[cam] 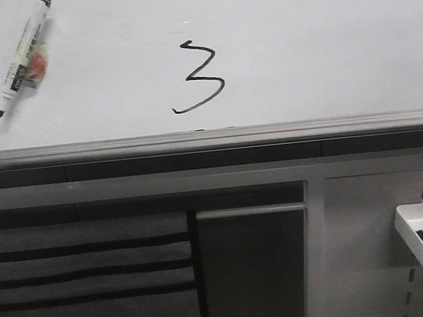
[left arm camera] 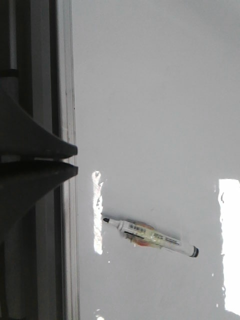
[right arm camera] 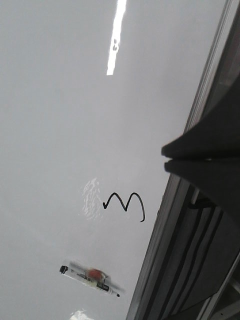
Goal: Write number 3 on whiteboard
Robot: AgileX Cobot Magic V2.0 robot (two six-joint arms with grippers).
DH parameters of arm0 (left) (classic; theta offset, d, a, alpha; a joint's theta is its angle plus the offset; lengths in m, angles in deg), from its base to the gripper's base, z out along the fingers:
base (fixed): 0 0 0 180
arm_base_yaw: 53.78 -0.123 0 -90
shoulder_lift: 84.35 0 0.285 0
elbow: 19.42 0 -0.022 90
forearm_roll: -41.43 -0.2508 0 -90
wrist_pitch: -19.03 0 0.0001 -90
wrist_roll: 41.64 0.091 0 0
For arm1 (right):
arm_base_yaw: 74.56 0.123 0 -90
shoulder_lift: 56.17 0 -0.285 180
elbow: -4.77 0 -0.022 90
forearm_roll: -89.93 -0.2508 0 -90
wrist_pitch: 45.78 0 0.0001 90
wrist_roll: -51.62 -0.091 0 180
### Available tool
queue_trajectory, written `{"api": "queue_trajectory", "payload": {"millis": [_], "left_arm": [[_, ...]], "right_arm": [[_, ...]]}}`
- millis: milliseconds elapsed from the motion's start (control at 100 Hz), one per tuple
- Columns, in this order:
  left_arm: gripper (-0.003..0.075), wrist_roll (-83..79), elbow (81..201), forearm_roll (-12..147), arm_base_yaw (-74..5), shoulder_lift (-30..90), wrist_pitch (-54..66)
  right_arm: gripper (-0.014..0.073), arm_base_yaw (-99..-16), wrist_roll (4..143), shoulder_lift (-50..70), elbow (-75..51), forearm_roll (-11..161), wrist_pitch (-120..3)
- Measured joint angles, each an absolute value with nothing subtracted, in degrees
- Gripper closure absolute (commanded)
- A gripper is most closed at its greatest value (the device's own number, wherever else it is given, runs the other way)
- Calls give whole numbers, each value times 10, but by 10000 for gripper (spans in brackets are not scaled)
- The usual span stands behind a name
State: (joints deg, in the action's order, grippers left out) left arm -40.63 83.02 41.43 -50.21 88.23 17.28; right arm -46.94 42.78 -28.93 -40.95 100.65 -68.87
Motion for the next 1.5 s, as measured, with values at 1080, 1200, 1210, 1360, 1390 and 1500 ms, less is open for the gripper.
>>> {"api": "queue_trajectory", "payload": {"millis": [1080,1200,1210,1360,1390,1500], "left_arm": [[738,-409,830,437,-502,882,178],[738,-409,830,437,-502,882,178],[738,-409,830,437,-502,882,178],[738,-409,830,437,-502,882,178],[738,-409,830,437,-502,882,178],[738,-409,830,437,-502,882,179]], "right_arm": [[668,-518,428,-327,-462,983,-654],[668,-592,428,-379,-536,953,-571],[668,-601,428,-386,-541,952,-566],[668,-674,428,-462,-632,946,-499],[668,-683,428,-473,-647,946,-494],[668,-710,428,-488,-696,945,-479]]}}
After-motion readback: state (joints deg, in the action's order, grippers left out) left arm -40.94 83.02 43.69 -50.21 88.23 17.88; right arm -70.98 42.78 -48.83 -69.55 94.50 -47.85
